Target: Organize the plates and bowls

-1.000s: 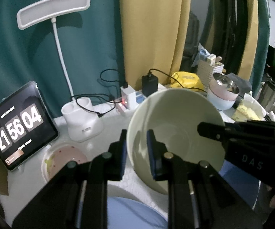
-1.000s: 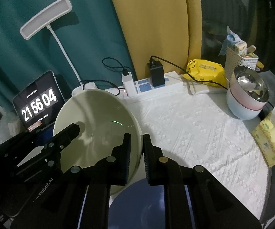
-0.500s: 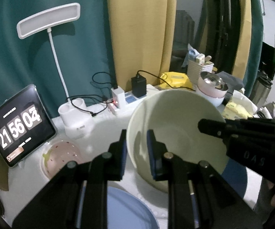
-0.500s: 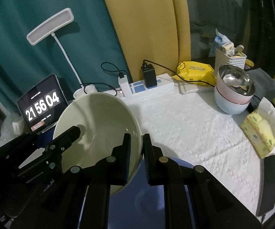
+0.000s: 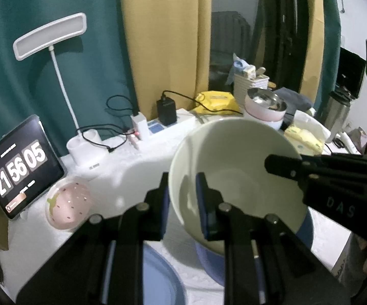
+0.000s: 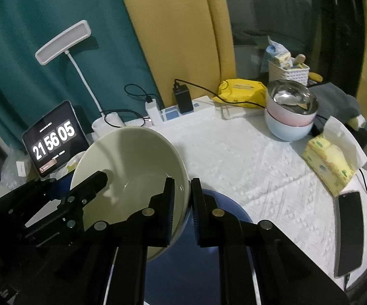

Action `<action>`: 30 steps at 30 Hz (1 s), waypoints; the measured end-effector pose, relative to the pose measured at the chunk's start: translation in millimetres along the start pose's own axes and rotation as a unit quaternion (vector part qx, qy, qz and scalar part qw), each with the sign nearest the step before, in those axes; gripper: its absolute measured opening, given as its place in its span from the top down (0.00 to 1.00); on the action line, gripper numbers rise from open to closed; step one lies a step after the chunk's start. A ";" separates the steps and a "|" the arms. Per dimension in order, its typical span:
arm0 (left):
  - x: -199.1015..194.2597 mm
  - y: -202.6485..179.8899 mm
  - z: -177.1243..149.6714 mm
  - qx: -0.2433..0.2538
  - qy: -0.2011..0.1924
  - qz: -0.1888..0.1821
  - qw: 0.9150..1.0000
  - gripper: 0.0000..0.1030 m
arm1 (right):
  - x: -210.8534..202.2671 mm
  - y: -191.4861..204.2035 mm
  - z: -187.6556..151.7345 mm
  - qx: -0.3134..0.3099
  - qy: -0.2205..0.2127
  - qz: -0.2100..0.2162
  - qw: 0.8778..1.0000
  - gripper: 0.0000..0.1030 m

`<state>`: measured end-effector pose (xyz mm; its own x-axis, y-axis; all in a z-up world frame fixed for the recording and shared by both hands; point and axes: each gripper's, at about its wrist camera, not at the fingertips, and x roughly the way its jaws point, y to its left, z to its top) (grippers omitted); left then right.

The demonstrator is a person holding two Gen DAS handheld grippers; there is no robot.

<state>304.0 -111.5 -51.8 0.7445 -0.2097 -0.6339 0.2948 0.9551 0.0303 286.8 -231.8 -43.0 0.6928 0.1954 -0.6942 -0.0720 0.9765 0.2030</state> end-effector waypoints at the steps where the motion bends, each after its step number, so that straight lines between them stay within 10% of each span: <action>1: 0.0 -2.7 -1.2 0.001 0.001 -0.001 1.000 0.81 | -1.1 -2.5 -1.7 0.001 0.000 -0.001 1.000 0.86; 30: 23.8 -50.1 -41.5 0.014 0.046 -0.014 0.999 0.81 | 4.3 -46.7 -48.2 0.027 0.029 -0.015 0.999 0.86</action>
<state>282.1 -155.7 -100.6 0.6774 -0.2148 -0.7036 0.3324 0.9426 0.0323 258.6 -272.1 -88.7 0.6509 0.1731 -0.7391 -0.0119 0.9759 0.2180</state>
